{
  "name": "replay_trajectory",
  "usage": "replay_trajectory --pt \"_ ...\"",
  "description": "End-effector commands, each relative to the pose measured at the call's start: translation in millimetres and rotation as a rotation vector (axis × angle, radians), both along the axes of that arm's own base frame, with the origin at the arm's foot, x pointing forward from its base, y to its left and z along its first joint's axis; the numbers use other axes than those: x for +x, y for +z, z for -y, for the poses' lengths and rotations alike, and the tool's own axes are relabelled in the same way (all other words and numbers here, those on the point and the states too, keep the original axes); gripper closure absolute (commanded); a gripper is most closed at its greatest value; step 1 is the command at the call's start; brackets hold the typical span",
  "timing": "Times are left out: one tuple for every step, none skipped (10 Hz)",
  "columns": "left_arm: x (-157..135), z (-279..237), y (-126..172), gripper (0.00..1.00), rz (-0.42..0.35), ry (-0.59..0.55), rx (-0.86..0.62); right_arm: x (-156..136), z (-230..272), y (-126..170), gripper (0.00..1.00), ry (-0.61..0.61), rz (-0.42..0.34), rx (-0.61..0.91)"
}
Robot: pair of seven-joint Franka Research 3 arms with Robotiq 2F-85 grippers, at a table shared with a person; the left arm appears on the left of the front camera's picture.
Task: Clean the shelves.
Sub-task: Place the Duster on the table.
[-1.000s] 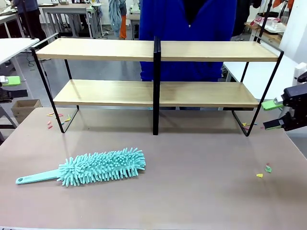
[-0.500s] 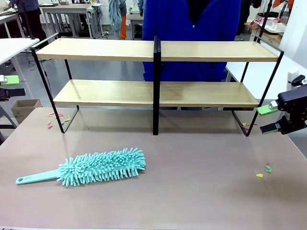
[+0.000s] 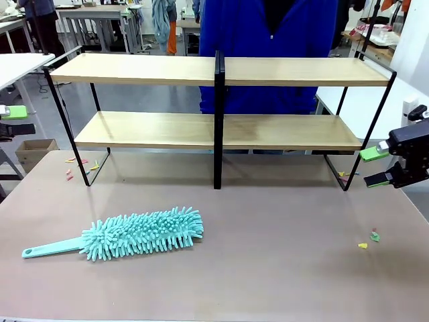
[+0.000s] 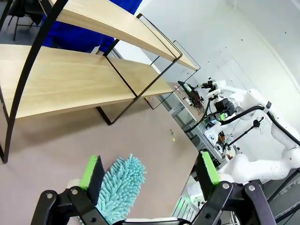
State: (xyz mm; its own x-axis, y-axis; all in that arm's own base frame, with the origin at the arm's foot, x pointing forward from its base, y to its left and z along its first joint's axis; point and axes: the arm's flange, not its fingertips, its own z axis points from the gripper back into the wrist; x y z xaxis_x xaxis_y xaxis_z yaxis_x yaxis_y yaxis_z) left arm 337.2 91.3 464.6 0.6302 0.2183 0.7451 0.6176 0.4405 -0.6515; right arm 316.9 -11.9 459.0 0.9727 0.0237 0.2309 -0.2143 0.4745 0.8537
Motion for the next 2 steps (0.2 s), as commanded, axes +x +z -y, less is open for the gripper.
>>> replay_trajectory --pt "-2.4 0.1 2.5 0.0 -0.014 0.002 0.004 -1.4 2.1 0.6 0.0 0.011 -0.002 -0.011" --pt "-2.4 0.1 2.5 0.0 -0.014 0.002 0.004 -1.4 2.1 0.6 0.0 0.011 -0.002 -0.011"
